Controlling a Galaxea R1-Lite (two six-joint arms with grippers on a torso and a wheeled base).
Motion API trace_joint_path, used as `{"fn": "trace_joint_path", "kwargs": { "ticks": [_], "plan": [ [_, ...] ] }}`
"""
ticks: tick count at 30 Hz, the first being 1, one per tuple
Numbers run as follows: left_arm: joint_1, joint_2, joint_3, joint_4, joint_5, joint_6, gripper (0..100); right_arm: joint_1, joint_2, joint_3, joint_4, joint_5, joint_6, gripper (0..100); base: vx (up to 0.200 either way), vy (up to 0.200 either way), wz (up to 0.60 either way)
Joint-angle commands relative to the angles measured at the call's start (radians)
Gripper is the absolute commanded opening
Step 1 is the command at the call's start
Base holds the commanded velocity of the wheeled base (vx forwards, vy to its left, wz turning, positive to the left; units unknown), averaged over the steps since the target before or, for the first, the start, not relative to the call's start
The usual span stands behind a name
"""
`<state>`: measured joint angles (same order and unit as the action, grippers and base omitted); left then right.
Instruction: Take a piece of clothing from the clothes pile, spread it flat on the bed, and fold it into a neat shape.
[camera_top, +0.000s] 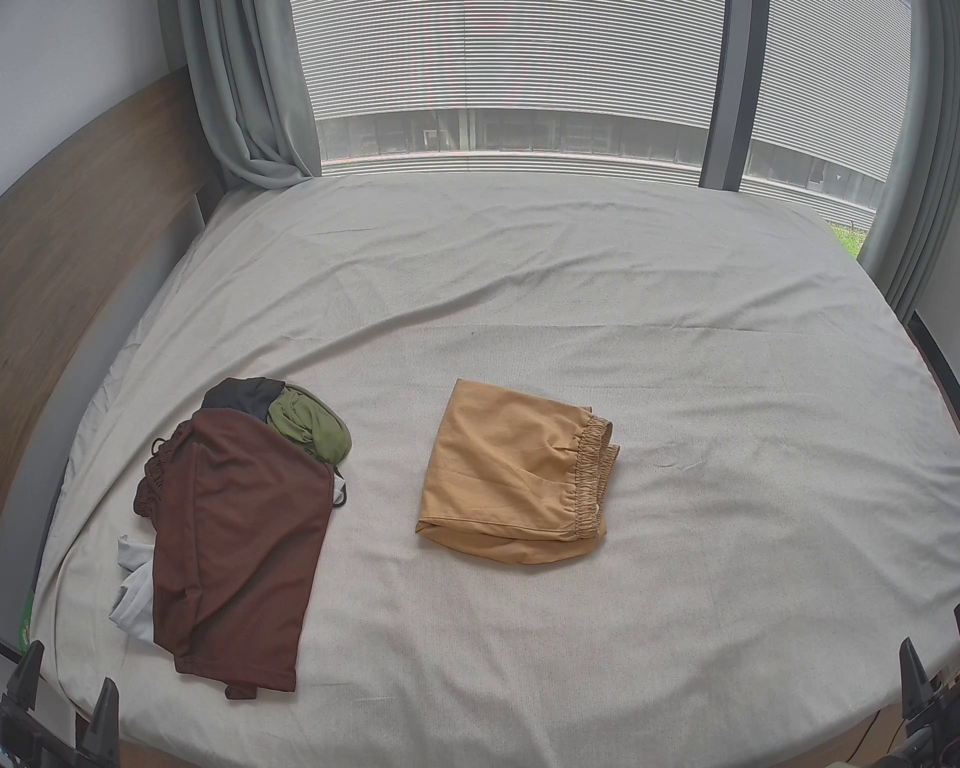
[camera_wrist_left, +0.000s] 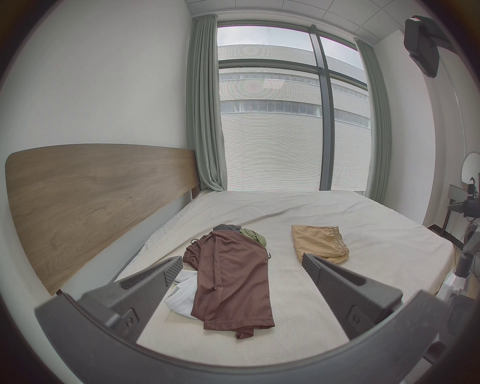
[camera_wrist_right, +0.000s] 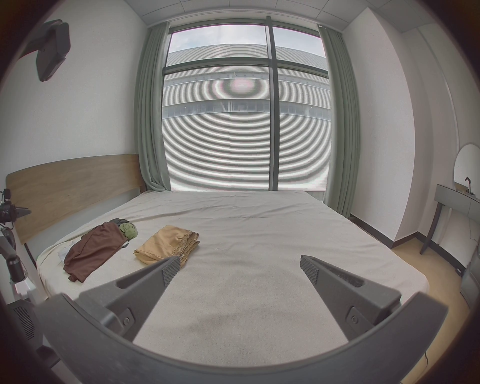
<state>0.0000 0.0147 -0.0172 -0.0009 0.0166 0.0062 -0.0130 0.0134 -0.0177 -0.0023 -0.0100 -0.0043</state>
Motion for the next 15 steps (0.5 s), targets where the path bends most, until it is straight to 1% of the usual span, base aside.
{"fn": "trace_joint_path", "kwargs": {
  "ticks": [1, 15],
  "plan": [
    [0.002, -0.015, 0.017, -0.001, 0.0, 0.001, 100, -0.001, -0.013, 0.016, -0.001, 0.001, 0.0, 100, 0.0, 0.0, 0.0],
    [0.002, -0.015, 0.017, -0.001, 0.002, -0.009, 100, -0.001, -0.013, 0.016, -0.001, 0.004, 0.007, 100, 0.0, 0.0, 0.0]
  ]
}}
